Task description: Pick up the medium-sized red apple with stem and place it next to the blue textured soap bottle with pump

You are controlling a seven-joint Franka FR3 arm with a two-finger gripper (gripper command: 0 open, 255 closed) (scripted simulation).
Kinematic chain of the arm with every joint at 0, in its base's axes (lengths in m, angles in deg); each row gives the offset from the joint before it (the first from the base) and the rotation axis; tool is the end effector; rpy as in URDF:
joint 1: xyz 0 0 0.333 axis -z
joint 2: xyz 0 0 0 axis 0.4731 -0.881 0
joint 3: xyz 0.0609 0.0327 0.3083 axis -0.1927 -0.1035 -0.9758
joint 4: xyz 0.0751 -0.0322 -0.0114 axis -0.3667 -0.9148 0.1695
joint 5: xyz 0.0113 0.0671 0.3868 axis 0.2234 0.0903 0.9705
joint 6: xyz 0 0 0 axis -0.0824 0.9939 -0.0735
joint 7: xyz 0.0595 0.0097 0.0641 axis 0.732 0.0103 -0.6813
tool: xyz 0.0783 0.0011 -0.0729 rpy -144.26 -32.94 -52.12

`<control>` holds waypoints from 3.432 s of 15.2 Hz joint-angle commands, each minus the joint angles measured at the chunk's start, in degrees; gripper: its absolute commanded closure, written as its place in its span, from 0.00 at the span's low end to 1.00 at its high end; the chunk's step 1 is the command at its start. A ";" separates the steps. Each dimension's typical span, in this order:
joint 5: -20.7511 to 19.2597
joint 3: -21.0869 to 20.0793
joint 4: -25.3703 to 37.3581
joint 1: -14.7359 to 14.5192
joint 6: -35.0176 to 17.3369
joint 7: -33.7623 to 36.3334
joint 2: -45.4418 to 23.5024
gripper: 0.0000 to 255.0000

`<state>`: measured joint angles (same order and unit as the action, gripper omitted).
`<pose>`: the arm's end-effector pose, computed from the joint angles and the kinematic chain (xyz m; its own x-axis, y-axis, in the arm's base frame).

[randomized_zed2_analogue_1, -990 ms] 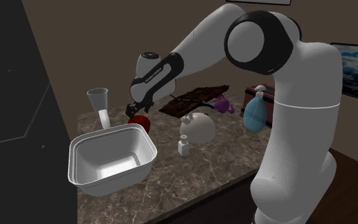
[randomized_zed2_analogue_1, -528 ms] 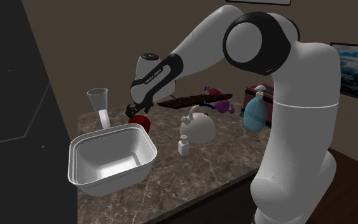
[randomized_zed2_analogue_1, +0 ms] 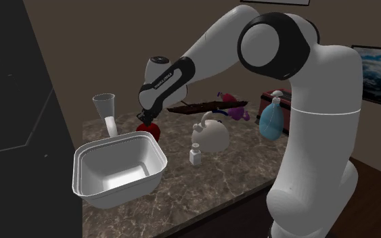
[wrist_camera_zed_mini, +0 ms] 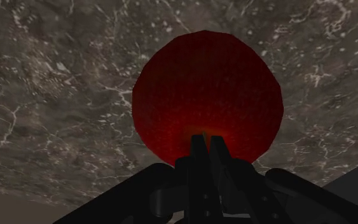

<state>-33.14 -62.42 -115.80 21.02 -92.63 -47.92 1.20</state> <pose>0.5838 0.1980 0.3875 0.8368 0.3688 0.4046 0.3847 -0.9220 0.0449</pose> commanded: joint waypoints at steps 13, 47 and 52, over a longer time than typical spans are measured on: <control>2.12 -0.63 3.71 0.40 7.65 -1.54 3.95 1.00; 4.17 -1.00 25.55 0.50 33.11 -3.26 7.70 1.00; 3.99 -1.06 30.40 0.39 37.21 -3.23 6.92 1.00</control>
<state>-29.19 -63.54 -86.67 21.34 -56.47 -50.95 8.34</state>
